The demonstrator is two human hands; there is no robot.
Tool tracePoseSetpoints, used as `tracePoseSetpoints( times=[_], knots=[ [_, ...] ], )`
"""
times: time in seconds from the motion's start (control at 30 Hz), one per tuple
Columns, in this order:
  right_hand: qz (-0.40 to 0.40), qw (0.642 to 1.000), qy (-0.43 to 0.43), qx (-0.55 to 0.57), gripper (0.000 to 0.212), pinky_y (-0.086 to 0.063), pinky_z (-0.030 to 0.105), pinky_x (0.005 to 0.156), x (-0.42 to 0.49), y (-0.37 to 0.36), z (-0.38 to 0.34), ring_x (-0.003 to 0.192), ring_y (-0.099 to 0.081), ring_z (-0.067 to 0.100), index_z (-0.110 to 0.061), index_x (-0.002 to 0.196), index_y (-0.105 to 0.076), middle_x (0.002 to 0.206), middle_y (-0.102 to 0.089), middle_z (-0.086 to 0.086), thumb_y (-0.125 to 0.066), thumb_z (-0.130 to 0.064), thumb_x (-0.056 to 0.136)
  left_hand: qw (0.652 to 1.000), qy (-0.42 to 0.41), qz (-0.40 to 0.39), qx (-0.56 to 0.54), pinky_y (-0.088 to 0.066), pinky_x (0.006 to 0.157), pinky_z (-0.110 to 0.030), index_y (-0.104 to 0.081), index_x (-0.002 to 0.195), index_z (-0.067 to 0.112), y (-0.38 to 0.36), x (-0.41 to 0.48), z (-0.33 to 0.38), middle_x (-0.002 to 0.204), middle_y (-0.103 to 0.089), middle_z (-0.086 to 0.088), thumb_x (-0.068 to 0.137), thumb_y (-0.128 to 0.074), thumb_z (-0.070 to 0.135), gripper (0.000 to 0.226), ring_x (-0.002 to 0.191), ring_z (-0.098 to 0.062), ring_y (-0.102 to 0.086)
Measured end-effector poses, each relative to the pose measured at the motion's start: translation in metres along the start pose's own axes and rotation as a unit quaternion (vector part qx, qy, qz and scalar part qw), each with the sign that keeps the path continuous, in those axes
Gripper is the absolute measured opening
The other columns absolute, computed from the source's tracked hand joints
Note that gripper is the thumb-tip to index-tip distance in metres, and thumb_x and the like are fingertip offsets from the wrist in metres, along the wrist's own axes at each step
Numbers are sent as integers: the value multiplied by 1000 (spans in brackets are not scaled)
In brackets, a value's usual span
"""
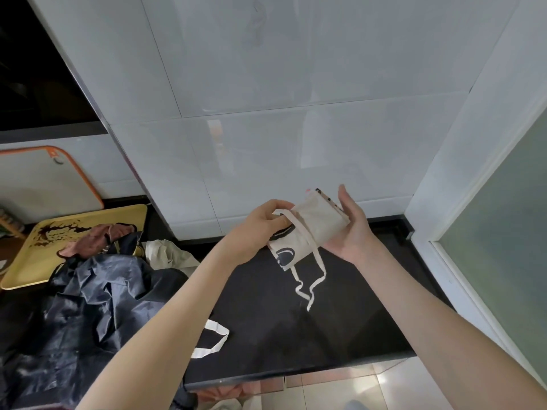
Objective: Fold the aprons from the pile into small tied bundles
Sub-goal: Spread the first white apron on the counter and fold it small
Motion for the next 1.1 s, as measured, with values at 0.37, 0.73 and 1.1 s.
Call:
tracePoseSetpoints(
  times=[0.37,0.73,1.1],
  knots=[
    [-84,975,-70,-192,76,-15,23,41,4,8,44,39,-23,12,-10,100,-67,68,-56,12,-27,-73,86,971,29,224,-76,-50,68,-36,-54,104,22,31,-3,-28,98,-66,-10,95,-58,24,11,83,-24,-63],
    [-10,927,-40,-373,40,-13,23,43,-6,30,40,41,-13,9,-6,83,-61,46,-21,-5,-54,-45,87,945,72,317,-27,-44,61,-24,-47,102,13,45,-8,-60,94,-56,-3,92,-60,26,20,77,-14,-54],
    [118,799,-120,-577,23,-19,27,49,19,76,70,46,-17,12,-15,68,-54,51,-24,-3,-50,-21,90,938,102,304,132,-37,53,-20,-40,101,11,34,-27,-108,83,-52,1,94,-50,18,14,67,-9,-48]
  ],
)
Point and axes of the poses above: each hand's wrist, its own x-axis towards the middle knuckle, its own y-axis out of the back of the hand, z = x × y, the point moved 4 cm from there along x, towards the middle knuckle
